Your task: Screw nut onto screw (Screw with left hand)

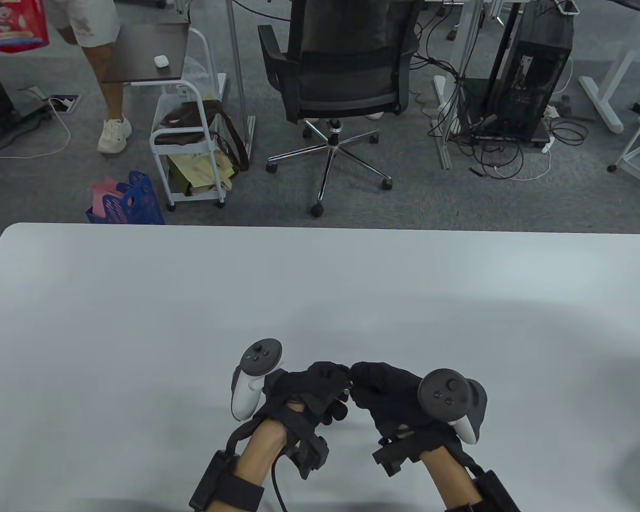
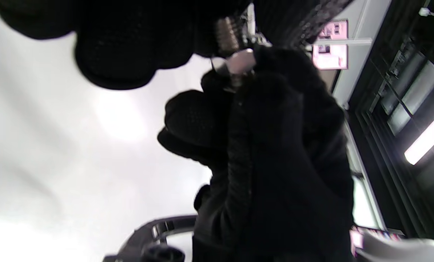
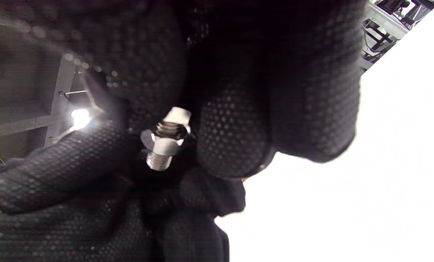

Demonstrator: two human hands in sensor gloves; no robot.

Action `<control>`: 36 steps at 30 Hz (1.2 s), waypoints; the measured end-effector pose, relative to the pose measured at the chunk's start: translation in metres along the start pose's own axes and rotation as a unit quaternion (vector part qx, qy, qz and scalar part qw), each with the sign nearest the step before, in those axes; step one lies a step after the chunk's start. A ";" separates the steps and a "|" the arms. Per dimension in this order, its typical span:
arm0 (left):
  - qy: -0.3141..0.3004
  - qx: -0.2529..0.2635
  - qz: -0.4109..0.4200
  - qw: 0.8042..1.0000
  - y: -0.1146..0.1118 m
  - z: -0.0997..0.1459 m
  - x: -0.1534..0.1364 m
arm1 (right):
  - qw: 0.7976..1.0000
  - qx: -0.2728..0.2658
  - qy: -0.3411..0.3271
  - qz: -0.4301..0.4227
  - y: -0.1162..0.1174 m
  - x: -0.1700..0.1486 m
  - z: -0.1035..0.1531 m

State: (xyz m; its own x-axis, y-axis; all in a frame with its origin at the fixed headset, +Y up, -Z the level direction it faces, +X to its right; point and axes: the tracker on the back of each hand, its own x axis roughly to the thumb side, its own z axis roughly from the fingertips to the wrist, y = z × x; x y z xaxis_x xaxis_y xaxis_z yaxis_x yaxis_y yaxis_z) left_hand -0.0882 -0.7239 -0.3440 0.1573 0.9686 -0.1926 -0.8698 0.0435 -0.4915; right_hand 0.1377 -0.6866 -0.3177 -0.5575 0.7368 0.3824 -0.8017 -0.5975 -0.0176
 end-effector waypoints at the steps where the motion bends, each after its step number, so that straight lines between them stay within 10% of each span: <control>1: 0.000 0.005 -0.012 1.000 0.000 0.000 0.000 | 1.000 -0.006 0.000 0.003 0.000 0.000 0.000; 36: -0.001 -0.048 -0.013 0.999 -0.002 -0.001 0.001 | 1.000 0.006 -0.008 0.006 0.001 0.003 0.001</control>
State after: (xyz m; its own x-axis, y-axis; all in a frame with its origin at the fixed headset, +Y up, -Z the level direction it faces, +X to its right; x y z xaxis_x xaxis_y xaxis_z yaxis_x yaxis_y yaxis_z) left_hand -0.0855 -0.7231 -0.3445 0.1786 0.9678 -0.1771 -0.8163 0.0452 -0.5759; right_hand 0.1355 -0.6859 -0.3155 -0.5640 0.7242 0.3968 -0.7921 -0.6103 -0.0118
